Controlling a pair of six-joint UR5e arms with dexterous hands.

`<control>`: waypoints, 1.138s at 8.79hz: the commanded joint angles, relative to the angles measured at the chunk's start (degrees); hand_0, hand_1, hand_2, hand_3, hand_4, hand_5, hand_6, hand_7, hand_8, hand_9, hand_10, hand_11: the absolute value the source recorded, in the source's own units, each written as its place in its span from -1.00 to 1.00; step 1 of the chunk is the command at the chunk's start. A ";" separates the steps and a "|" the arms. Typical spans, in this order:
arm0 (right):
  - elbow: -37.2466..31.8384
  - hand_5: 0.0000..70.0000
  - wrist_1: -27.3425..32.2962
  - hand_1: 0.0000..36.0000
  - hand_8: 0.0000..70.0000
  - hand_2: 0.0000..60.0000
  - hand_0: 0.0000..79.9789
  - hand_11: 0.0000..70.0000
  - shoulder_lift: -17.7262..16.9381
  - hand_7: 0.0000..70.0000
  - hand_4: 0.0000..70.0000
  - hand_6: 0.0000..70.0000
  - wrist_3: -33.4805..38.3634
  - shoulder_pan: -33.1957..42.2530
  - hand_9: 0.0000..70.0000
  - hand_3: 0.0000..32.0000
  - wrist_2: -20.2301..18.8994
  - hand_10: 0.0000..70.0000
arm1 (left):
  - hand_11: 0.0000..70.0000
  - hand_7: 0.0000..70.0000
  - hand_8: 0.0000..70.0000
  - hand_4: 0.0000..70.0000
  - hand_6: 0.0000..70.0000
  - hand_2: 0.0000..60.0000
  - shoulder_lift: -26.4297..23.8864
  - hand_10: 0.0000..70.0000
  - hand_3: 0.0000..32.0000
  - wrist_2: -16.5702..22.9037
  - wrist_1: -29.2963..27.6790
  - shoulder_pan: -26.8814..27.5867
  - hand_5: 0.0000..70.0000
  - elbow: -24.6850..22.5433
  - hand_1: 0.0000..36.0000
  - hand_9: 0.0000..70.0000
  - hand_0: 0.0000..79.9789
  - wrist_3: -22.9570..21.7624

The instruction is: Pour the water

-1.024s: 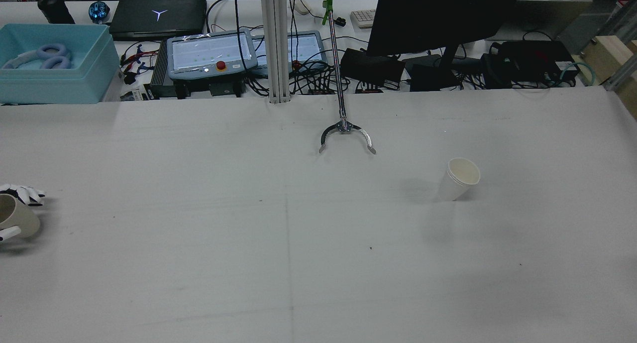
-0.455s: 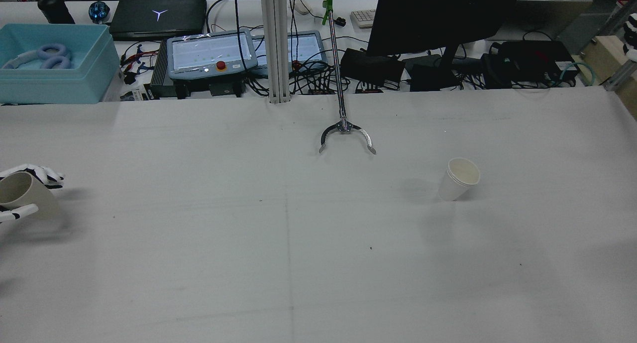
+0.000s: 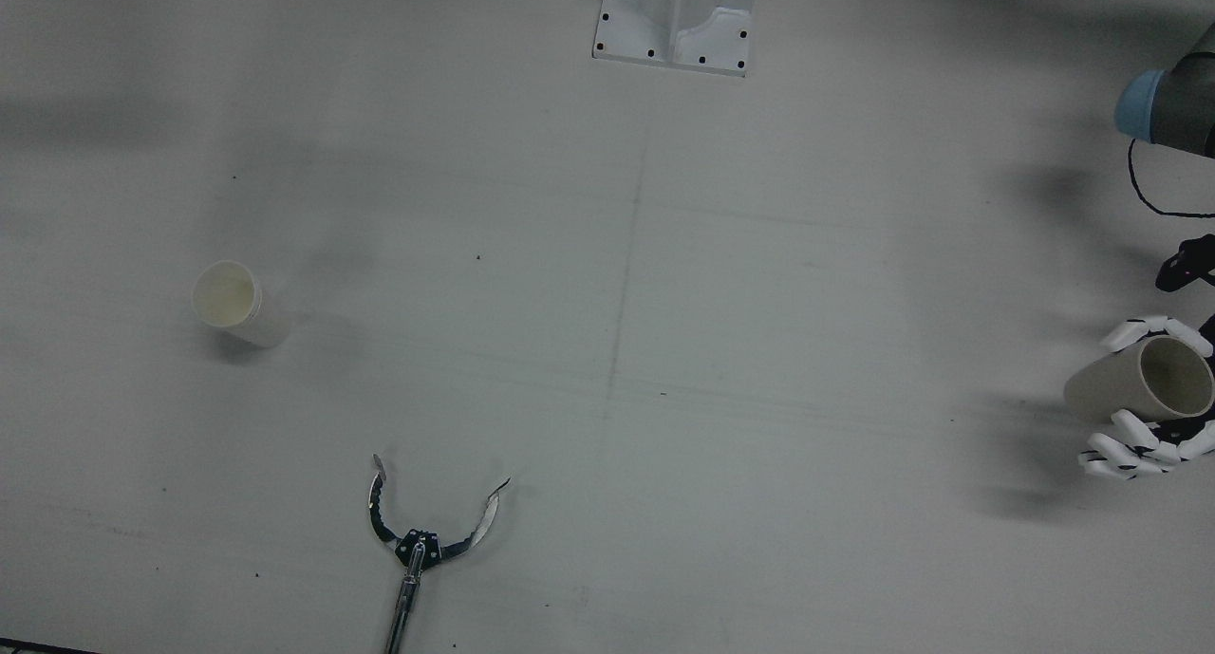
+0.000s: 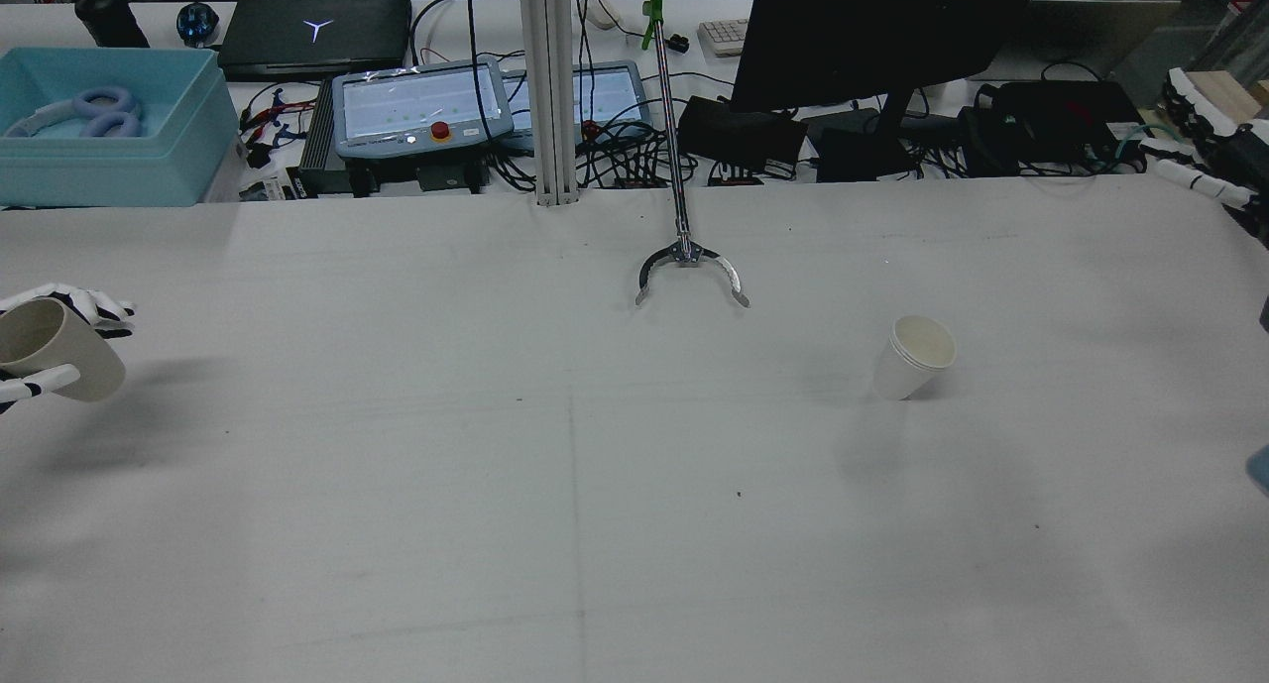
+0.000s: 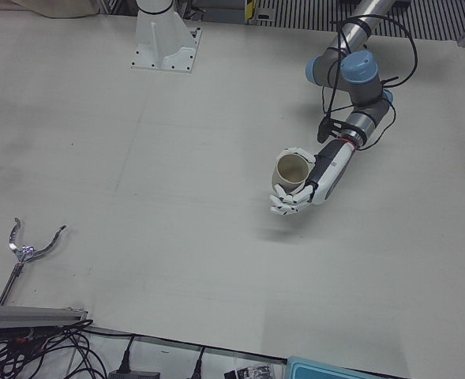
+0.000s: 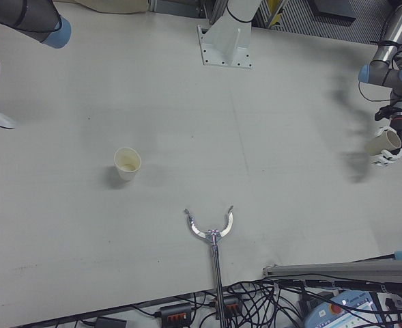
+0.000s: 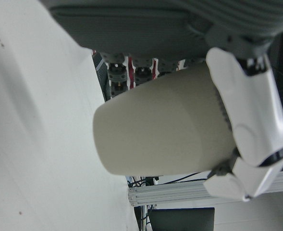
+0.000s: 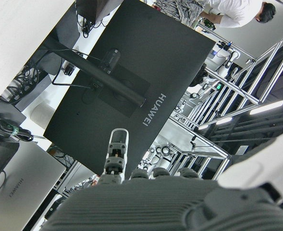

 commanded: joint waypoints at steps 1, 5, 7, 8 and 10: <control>-8.26 -1.00 13.73 -0.54 -1.00 -0.42 -0.48 -0.78 -2.56 -1.00 -1.00 -1.00 -5.89 -9.42 -1.00 -1.00 11.71 -0.87 | -0.23 0.16 -0.48 -0.24 -0.28 0.80 0.07 -0.49 -1.00 0.05 2.50 -0.58 0.51 -2.35 0.26 -0.18 0.19 -1.14; -21.67 -1.00 19.91 -0.61 -1.00 -0.41 -0.53 -0.84 4.83 -1.00 -1.00 -0.90 19.04 -24.19 -1.00 -1.00 23.24 -0.91 | -0.23 0.13 -0.49 -0.26 -0.30 0.84 1.38 -0.49 -1.00 0.05 3.12 -0.84 0.49 -2.53 0.26 -0.19 0.18 -2.64; -14.26 -1.00 18.34 -0.43 -1.00 -0.36 -0.13 -0.85 0.92 -0.87 -1.00 -0.87 23.57 -23.88 -1.00 -1.00 23.09 -0.92 | -0.23 0.11 -0.49 -0.27 -0.30 0.84 1.65 -0.49 -1.00 0.05 3.03 -1.54 0.48 -2.45 0.24 -0.19 0.17 -2.47; -9.68 -1.00 16.76 -0.38 -1.00 -0.35 -0.08 -0.97 -2.34 -0.92 -1.00 -0.94 21.46 -24.22 -1.00 -1.00 22.13 -0.99 | -0.23 0.11 -0.48 -0.27 -0.30 0.84 1.65 -0.49 -1.00 0.05 3.03 -1.46 0.48 -2.36 0.23 -0.19 0.17 -2.47; -8.84 -1.00 14.73 -0.39 -1.00 -0.28 -0.31 -1.00 -3.16 -1.00 -1.00 -1.00 18.03 -25.19 -1.00 -1.00 17.39 -1.00 | -0.23 0.11 -0.48 -0.28 -0.29 0.83 1.56 -0.49 -1.00 0.05 3.12 -1.46 0.49 -2.36 0.22 -0.19 0.17 -2.38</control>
